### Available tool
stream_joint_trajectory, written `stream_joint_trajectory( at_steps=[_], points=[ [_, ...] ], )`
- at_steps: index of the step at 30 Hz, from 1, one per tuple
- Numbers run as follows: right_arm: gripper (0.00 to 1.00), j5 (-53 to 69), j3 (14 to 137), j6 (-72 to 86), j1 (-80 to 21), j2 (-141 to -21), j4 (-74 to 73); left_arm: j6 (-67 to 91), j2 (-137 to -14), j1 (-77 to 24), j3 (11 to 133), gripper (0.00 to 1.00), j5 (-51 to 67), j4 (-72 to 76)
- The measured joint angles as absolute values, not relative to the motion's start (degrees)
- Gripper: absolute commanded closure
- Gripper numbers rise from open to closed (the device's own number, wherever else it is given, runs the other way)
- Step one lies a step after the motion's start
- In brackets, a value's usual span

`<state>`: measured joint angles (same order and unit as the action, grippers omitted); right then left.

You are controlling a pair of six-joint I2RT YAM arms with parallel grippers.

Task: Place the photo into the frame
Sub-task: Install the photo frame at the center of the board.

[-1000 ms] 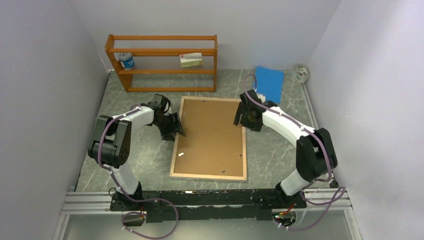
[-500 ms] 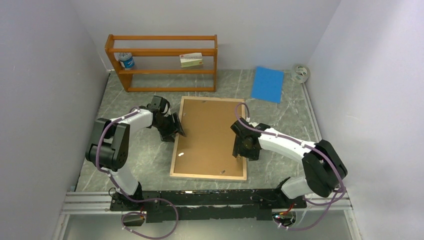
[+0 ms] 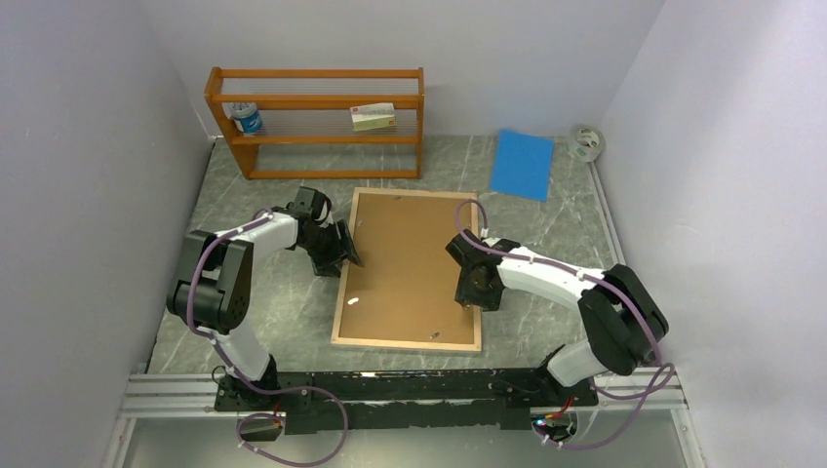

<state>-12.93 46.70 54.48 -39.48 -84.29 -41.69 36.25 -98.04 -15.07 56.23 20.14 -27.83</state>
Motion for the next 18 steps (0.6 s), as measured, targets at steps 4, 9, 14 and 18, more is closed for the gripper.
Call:
stream_joint_trajectory(
  at_steps=[4, 9, 14, 18],
  points=[
    [0.56, -13.5, 46.9, 54.7, -39.5, -84.6, -41.3, 36.2, -98.0, -15.1, 56.2, 0.32, 20.2, -27.8],
    [0.63, -14.3, 46.9, 54.4, -39.5, -84.6, -41.1, 36.2, -98.1, -15.1, 56.2, 0.32, 20.2, -27.8],
    [0.7, -14.2, 45.6, 52.8, -39.4, -83.3, -40.0, 36.2, -98.1, -15.1, 56.2, 0.32, 20.2, -27.9],
    [0.77, -13.7, 44.4, 51.3, -39.2, -82.1, -38.9, 36.3, -98.1, -15.1, 56.2, 0.32, 20.2, -27.8]
  ],
)
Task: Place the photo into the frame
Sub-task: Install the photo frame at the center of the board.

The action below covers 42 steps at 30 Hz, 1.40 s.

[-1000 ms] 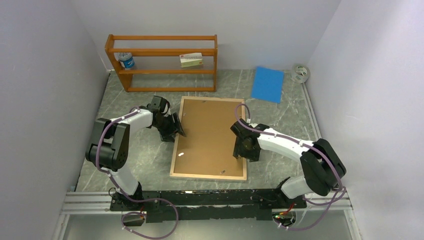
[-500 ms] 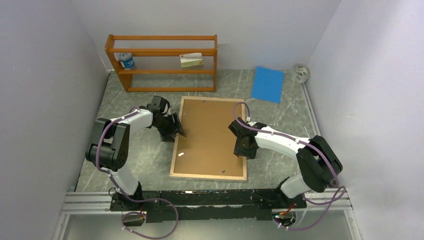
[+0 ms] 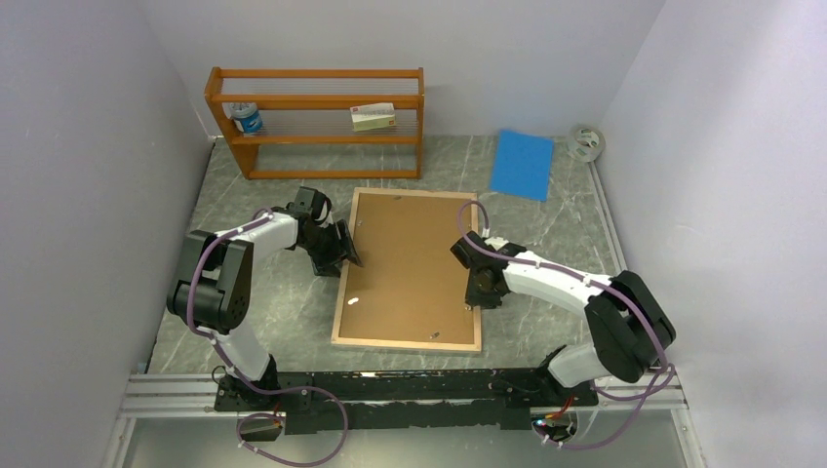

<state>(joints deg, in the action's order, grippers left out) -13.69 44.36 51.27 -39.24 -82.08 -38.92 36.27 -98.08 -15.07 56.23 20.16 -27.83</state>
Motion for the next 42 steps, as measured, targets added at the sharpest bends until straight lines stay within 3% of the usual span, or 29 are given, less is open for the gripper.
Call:
stream_joint_trajectory(
  at_steps=[3, 9, 13, 17, 22, 27, 31, 42],
  points=[
    [0.74, -13.2, 44.0, 49.9, -39.0, -81.7, -38.5, 36.2, -98.1, -15.1, 56.2, 0.32, 20.2, -27.8],
    [0.52, -12.9, 43.8, 50.1, -39.0, -81.3, -37.6, 36.3, -98.1, -15.1, 56.2, 0.31, 20.1, -27.9],
    [0.47, -13.5, 45.5, 50.9, -39.2, -80.6, -39.1, 36.5, -98.0, -15.1, 56.2, 0.32, 19.7, -27.9],
    [0.5, -13.8, 49.5, 49.4, -39.2, -79.1, -38.9, 36.8, -97.3, -15.2, 55.8, 0.39, 18.5, -28.1],
    [0.59, -9.1, 52.8, 45.1, -39.2, -81.3, -31.5, 37.1, -95.0, -15.2, 53.1, 0.59, 15.9, -29.2],
    [0.61, -0.6, 55.4, 44.0, -39.9, -88.4, -21.5, 37.5, -92.5, -15.4, 50.3, 0.75, 15.3, -28.3],
    [0.61, 5.9, 58.1, 44.9, -42.5, -95.0, -14.3, 36.3, -90.9, -15.4, 48.0, 0.94, 17.5, -26.3],
    [0.59, 17.9, 56.2, 49.4, -45.1, -99.4, -4.5, 35.6, -92.8, -17.0, 46.2, 0.92, 28.3, -22.4]
  ],
)
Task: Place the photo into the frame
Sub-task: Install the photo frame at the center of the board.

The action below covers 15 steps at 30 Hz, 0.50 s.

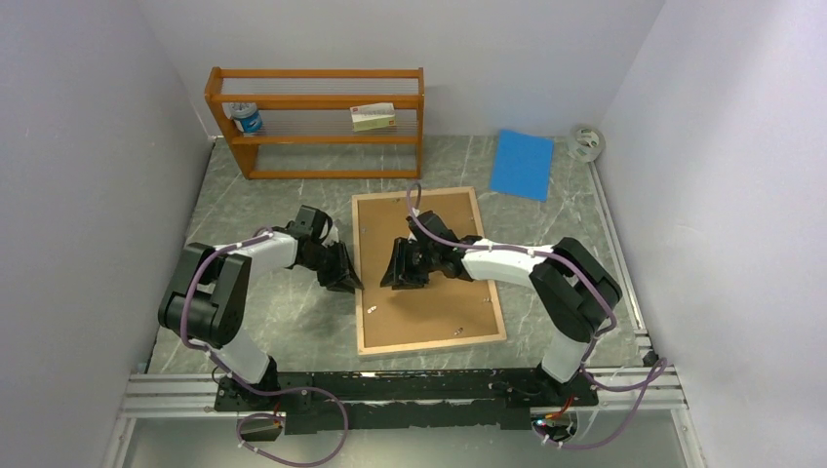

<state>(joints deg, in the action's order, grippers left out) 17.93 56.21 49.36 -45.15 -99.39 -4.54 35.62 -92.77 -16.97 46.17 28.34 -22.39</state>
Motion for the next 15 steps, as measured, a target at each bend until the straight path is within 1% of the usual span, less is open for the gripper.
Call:
stream_joint_trajectory(
  at_steps=[5, 11, 15],
  points=[
    [0.59, 20.4, 53.1, 51.2, -46.3, -99.4, -2.3, 35.6, -93.0, -17.1, 45.8, 0.91, 30.1, -21.5],
    [0.67, 21.6, 53.0, 51.6, -50.2, -100.4, -1.4, 35.5, -92.9, -17.1, 45.8, 0.92, 30.2, -21.5],
    [0.66, 21.5, 54.2, 51.5, -52.1, -102.1, -1.7, 35.5, -92.7, -17.1, 45.6, 0.93, 30.2, -21.4]
  ],
)
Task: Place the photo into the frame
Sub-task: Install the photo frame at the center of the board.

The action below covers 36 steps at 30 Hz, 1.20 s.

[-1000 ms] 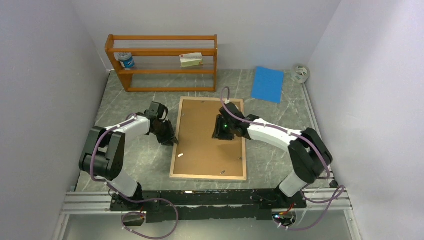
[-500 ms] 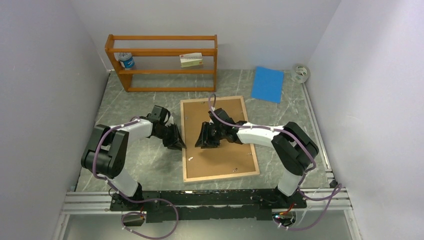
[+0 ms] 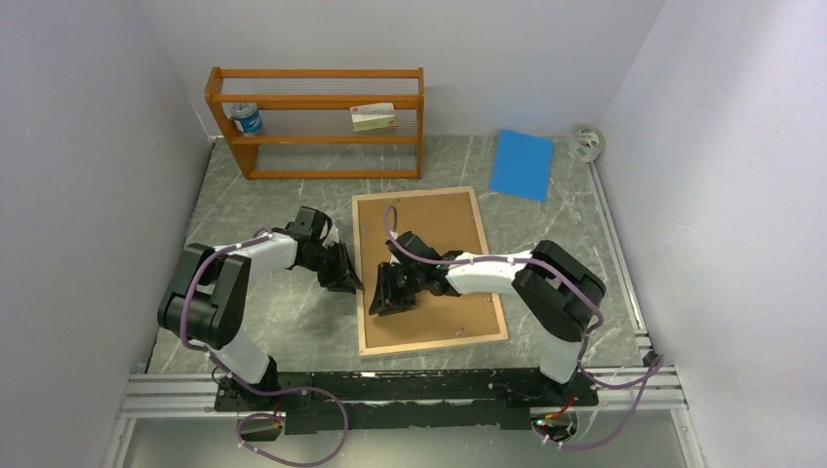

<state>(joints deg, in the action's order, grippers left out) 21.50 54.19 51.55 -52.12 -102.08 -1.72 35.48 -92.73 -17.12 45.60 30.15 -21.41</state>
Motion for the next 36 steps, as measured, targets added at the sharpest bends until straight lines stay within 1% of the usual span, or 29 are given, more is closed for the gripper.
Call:
stream_joint_trajectory(
  at_steps=[7, 21, 29, 36],
  points=[
    [0.65, 19.8, 57.2, 50.7, -53.5, -104.5, -3.8, 35.4, -92.6, -17.1, 45.2, 0.94, 30.2, -20.9],
    [0.62, 18.7, 60.1, 48.1, -54.7, -106.9, -3.0, 35.6, -92.6, -17.1, 45.1, 0.95, 30.2, -20.7],
    [0.58, 19.8, 60.9, 43.9, -54.8, -107.2, -3.3, 35.6, -92.6, -17.1, 45.1, 0.95, 30.2, -20.8],
    [0.56, 15.4, 61.3, 41.4, -56.2, -106.3, -4.4, 35.6, -92.6, -17.1, 45.1, 0.95, 30.1, -20.8]
  ],
)
